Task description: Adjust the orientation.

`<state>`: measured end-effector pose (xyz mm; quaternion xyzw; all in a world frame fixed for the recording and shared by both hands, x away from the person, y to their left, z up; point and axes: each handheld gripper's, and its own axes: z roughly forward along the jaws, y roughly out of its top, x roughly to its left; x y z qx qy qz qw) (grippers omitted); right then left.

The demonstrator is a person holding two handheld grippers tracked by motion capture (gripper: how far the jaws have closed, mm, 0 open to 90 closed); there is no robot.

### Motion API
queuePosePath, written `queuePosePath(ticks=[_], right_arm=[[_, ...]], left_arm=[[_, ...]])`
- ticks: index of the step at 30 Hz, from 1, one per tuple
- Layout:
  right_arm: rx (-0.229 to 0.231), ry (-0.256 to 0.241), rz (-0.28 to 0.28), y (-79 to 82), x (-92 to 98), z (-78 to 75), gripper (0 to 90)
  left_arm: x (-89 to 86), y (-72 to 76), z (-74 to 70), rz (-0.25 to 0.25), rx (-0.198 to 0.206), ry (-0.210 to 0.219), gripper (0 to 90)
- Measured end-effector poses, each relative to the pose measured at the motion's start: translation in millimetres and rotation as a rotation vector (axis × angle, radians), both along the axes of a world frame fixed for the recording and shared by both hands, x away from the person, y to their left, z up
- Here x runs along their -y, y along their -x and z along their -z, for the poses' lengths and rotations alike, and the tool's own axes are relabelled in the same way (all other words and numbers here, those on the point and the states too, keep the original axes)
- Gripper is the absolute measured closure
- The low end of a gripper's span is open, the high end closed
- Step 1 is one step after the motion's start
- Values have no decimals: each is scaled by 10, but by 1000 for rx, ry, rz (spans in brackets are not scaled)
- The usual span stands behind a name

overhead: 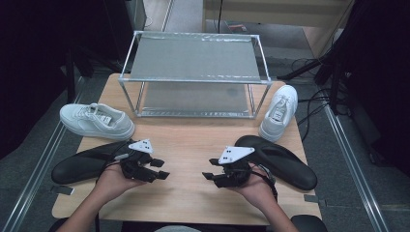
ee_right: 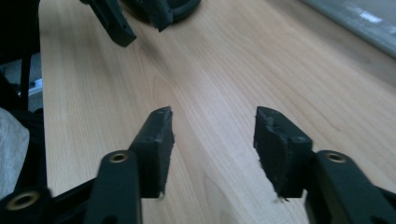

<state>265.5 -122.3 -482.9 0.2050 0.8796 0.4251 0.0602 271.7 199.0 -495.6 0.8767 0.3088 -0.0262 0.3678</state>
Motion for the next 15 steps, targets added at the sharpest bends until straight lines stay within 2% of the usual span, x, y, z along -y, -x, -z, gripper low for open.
queuePosePath(ticks=[6, 9, 15], right_arm=[[9, 10, -1, -38, 0, 31, 500], [1, 13, 19, -68, 8, 37, 496], [-21, 15, 42, -147, 28, 37, 484]], left_arm=[[-24, 14, 1, -1, 20, 2, 442], [-42, 36, -3, 13, 40, -19, 429], [-109, 63, -5, -4, 33, -19, 402]])
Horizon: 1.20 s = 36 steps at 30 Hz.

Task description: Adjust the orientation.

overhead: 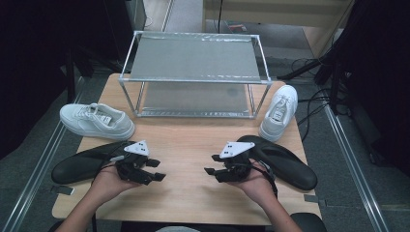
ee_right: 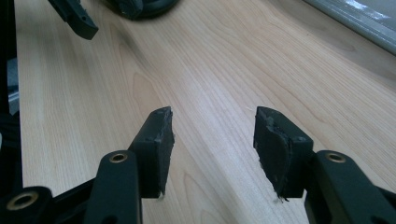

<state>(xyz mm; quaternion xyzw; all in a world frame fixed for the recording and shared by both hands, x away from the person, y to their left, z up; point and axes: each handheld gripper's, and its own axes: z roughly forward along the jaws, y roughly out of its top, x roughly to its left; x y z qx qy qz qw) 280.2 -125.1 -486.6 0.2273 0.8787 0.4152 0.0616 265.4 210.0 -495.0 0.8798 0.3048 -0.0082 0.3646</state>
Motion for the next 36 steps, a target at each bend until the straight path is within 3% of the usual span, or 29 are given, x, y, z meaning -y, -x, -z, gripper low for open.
queuePosePath(ticks=[8, 19, 36], right_arm=[[-32, -28, 17, -71, -6, -7, 462], [-60, -24, 15, -136, -56, 14, 465], [-52, -16, -11, -155, -135, 14, 466]], left_arm=[[-152, 46, -41, -15, 13, 14, 372], [-413, 113, -101, -93, 17, 18, 374], [-854, 213, -202, -198, 34, 22, 404]])
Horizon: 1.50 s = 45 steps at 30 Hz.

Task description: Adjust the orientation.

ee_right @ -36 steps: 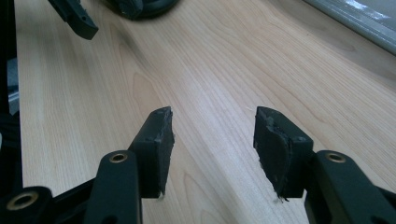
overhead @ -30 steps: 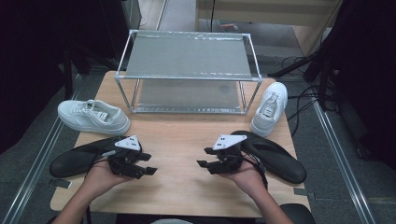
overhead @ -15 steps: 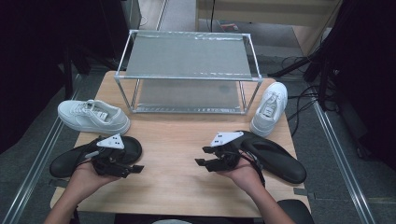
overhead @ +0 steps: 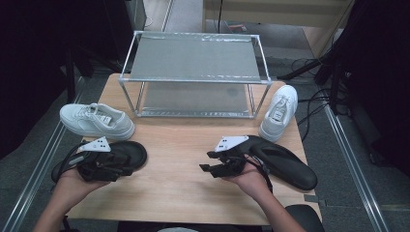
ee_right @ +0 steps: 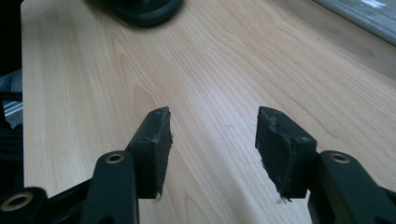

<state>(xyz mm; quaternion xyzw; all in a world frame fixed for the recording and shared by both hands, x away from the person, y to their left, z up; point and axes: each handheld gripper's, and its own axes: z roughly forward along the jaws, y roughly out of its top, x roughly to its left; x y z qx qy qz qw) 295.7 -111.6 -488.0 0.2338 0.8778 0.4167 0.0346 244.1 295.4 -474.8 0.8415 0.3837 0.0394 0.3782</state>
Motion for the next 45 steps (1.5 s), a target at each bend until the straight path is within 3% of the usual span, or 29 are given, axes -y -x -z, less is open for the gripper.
queuePosePath(ticks=[11, 18, 26, 27, 36, 41, 45], right_arm=[[15, 11, -9, 19, -24, 4, 465], [18, 21, -18, 29, -56, 14, 461], [20, 31, -25, 31, -81, 28, 461], [20, 31, -25, 32, -81, 28, 461], [17, 38, -26, 35, -91, 33, 459], [15, 46, -31, 30, -105, 47, 459], [17, 49, -34, 31, -113, 52, 459]], left_arm=[[-265, 42, -30, -62, 15, -14, 425], [-417, 54, 44, -71, 30, -22, 481], [-496, 19, 174, -82, 17, -33, 498], [-501, 7, 221, -87, 37, -42, 494], [-512, -74, 322, -50, 16, -33, 567], [-443, -127, 397, -8, -16, -70, 590], [-440, -155, 393, -10, -37, -53, 627]])
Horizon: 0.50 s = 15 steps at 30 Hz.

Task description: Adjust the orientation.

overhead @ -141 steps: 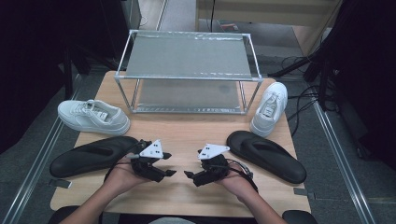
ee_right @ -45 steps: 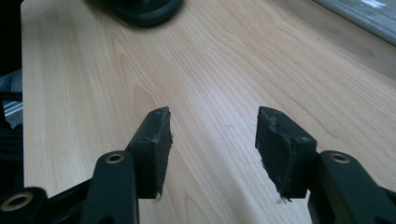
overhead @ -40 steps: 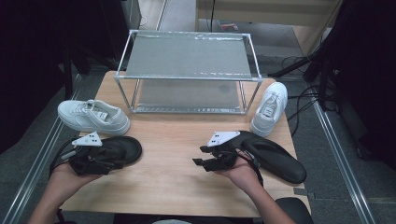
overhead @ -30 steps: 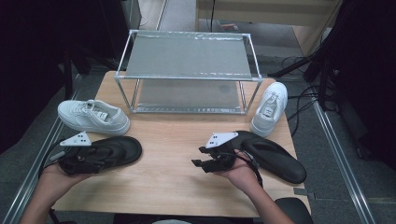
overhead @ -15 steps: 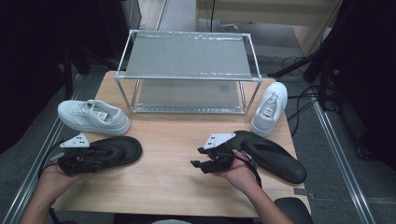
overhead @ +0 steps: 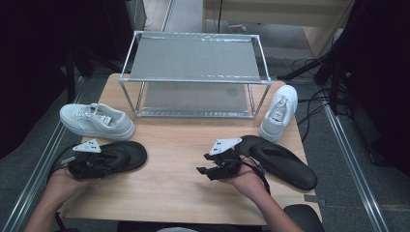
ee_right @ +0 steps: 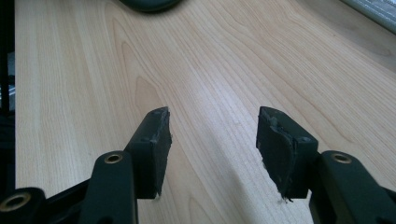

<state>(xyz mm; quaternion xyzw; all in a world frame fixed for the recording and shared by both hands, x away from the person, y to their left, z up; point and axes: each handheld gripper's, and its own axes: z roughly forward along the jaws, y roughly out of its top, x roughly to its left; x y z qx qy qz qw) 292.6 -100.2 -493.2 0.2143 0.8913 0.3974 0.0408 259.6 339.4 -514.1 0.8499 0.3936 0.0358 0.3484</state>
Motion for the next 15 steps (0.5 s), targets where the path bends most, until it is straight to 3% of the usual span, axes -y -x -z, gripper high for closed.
queuePosePath(ticks=[5, 8, 15], right_arm=[[-1, 4, -4, 2, -10, 6, 459], [0, 11, -4, 9, -18, 9, 459], [-6, 3, -8, -5, -23, 19, 459]], left_arm=[[22, 5, -20, 20, 12, -3, 710], [45, 10, -37, 35, 16, -24, 729], [98, 27, -124, 44, 27, -25, 771]])
